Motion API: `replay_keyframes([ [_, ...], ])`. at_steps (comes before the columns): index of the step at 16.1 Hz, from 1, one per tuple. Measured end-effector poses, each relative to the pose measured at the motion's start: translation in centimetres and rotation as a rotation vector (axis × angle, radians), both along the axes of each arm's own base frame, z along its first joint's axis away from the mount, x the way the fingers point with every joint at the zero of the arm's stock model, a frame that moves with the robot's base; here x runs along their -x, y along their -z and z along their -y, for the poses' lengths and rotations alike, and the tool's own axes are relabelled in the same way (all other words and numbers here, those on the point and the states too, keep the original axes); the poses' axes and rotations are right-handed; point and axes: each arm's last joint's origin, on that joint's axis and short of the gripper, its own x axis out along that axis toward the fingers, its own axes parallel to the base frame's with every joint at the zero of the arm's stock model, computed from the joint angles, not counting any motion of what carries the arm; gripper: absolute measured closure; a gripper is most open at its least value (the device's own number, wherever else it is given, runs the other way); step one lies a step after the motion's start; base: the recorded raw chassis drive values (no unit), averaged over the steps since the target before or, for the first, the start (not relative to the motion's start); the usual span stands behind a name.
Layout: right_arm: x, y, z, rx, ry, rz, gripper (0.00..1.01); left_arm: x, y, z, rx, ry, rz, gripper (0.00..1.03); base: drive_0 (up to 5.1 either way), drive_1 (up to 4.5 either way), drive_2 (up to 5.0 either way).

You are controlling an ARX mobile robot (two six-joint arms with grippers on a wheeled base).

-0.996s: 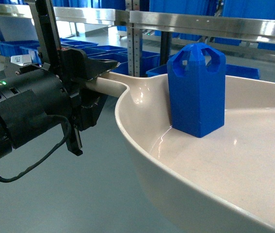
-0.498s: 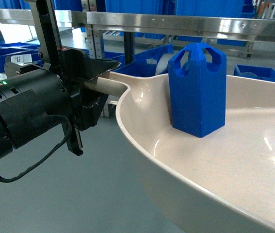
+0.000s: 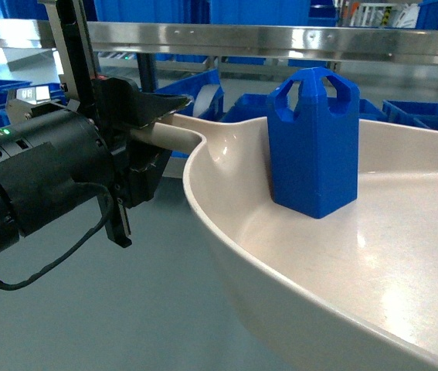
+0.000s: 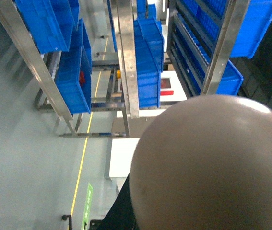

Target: Place part in tray to right shelf

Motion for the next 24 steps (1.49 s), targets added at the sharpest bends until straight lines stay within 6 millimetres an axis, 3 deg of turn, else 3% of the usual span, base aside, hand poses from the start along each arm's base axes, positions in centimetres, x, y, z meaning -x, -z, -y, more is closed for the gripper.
replay_keyframes([
  [10,0.0,0.0,0.0,0.0,0.0,0.0,0.03,0.0,-0.01,0.01,0.0,0.003,0.0,0.89,-1.6,-1.57,-1.6],
  [24,0.0,-0.01,0.0,0.0,0.0,0.002,0.03,0.02,-0.04,0.06,0.002,0.005,0.003,0.89,0.0,0.0,0.0],
])
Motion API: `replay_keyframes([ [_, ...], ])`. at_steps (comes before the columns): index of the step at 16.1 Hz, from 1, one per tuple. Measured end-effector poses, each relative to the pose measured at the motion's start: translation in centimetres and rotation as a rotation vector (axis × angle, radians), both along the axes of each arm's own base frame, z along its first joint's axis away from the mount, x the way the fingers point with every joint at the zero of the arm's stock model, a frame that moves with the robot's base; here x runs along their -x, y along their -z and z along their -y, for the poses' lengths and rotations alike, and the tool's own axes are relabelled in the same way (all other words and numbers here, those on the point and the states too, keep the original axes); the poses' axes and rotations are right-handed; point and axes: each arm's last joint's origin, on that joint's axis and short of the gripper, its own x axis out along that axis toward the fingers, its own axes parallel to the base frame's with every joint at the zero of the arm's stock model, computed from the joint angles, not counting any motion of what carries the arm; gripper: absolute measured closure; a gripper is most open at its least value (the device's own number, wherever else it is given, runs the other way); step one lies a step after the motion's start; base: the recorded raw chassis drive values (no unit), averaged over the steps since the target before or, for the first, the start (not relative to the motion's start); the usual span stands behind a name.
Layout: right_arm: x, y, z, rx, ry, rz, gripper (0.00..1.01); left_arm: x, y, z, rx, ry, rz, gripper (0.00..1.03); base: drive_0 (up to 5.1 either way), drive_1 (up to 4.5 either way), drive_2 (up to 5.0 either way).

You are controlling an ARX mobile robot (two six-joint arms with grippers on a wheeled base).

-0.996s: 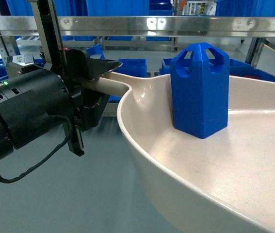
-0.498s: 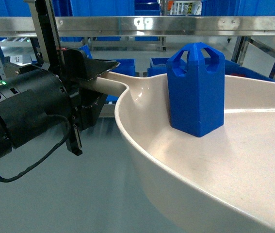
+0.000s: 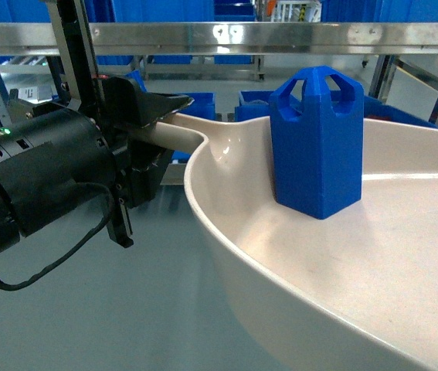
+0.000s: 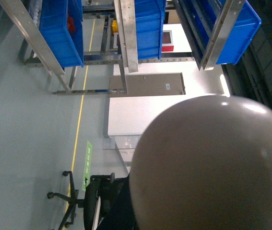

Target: Place part in tray to right shelf

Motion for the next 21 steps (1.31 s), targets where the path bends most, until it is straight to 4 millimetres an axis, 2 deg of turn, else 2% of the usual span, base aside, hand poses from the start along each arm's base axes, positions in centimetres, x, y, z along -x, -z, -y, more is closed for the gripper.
replay_keyframes([
  [21,0.0,0.01,0.0,0.003,0.0,-0.001,0.03,0.01,0.04,0.0,-0.002,0.0,-0.003,0.89,0.0,0.0,0.0],
])
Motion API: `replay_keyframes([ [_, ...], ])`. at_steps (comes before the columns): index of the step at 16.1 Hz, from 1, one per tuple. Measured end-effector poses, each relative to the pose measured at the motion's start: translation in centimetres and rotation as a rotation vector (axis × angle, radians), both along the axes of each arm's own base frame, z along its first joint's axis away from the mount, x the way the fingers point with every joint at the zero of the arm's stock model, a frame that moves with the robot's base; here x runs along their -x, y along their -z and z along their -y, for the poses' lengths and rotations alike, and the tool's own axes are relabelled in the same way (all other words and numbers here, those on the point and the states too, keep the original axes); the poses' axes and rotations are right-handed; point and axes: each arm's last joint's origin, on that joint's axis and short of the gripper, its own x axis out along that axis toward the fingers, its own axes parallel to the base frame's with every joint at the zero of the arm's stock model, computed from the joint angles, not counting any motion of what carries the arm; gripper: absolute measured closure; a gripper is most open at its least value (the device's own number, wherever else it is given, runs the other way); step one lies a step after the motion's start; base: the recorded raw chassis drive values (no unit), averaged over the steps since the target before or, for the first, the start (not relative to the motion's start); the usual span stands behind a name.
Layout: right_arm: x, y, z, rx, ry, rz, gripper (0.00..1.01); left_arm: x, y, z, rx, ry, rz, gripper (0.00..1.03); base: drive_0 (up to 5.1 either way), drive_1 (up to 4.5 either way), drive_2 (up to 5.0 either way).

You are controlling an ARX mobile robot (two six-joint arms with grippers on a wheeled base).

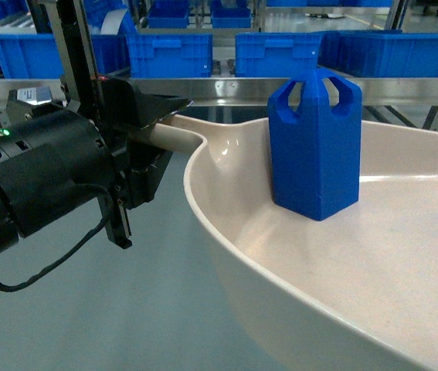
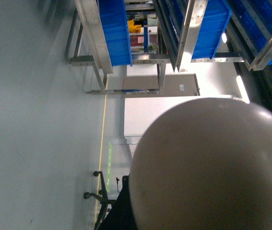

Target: Place part in tray to right shelf

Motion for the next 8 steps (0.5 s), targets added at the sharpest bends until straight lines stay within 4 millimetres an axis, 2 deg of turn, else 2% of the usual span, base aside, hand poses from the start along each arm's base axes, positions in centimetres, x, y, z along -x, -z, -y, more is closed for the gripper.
replay_keyframes([
  [8,0.0,0.04,0.0,0.0,0.0,-0.003,0.03,0.01,0.05,-0.01,-0.002,0.0,-0.003,0.89,0.0,0.0,0.0],
])
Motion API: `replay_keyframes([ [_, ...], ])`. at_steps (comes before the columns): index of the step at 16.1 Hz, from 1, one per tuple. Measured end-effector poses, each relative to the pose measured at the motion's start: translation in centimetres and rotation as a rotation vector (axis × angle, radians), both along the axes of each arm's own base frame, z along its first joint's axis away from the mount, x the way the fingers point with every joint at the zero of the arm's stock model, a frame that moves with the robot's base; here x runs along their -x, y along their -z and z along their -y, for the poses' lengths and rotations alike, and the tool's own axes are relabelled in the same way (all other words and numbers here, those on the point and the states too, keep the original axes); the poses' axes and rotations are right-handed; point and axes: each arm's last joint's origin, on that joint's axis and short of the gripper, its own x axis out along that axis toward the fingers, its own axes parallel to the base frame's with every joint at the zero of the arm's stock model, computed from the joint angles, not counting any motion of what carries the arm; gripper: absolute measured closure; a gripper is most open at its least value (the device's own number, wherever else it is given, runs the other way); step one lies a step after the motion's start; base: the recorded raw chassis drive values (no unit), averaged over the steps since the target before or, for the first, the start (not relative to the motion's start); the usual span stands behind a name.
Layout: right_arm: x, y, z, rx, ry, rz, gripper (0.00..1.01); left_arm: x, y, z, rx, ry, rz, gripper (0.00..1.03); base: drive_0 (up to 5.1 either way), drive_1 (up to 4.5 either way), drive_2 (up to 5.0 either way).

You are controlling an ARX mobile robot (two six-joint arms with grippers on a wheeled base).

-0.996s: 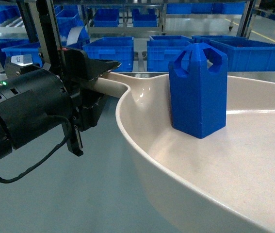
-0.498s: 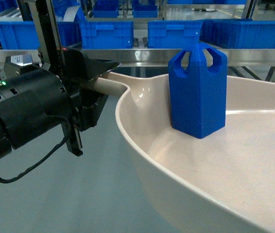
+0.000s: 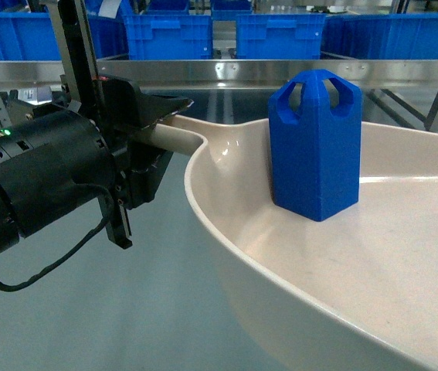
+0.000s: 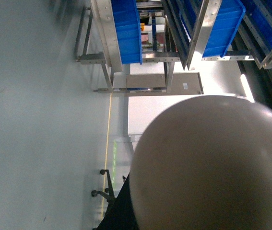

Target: Place part in tray to right shelf

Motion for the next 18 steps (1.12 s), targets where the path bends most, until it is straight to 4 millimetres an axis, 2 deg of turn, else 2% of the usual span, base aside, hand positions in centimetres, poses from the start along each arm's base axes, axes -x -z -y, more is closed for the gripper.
replay_keyframes([
  [5,0.0,0.0,0.0,0.0,0.0,0.0,0.03,0.0,-0.02,0.0,0.001,0.0,0.002,0.89,0.0,0.0,0.0],
  [18,0.01,-0.06,0.0,0.0,0.0,0.005,0.03,0.0,-0.05,0.0,0.003,0.0,0.005,0.89,0.0,4.14,-4.2],
])
